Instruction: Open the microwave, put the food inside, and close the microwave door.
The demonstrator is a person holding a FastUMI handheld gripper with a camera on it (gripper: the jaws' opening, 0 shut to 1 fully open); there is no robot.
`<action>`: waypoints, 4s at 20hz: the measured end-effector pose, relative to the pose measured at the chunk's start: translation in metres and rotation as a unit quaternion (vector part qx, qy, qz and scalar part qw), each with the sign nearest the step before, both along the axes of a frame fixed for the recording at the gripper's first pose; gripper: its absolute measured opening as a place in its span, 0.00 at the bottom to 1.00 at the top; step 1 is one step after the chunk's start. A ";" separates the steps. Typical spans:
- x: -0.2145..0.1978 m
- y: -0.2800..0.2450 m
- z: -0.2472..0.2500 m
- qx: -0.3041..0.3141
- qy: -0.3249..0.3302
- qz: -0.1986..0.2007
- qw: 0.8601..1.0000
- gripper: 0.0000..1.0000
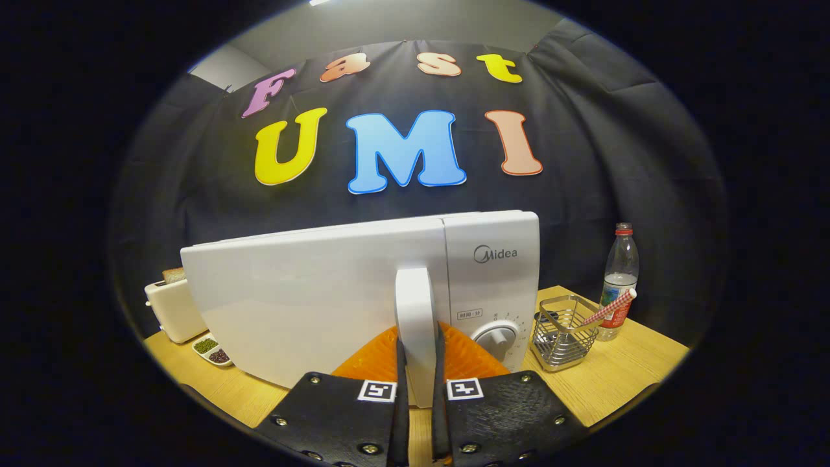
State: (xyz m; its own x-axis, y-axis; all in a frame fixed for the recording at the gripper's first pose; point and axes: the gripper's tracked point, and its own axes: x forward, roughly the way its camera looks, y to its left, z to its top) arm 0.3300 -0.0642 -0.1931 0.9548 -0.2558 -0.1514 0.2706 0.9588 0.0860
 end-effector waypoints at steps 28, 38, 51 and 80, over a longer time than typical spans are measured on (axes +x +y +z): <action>-0.193 0.246 0.011 0.043 -0.008 0.147 0.988 0.13; -0.204 0.335 0.014 0.024 -0.022 0.116 0.993 0.13; -0.255 0.381 0.070 -0.013 -0.073 0.279 0.957 0.13; -0.234 0.012 0.010 -0.013 0.009 0.140 0.990 0.83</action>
State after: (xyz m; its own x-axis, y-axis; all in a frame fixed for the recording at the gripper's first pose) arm 0.0957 -0.0527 -0.1833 0.9860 0.0148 -0.1661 -0.0053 0.9983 0.0573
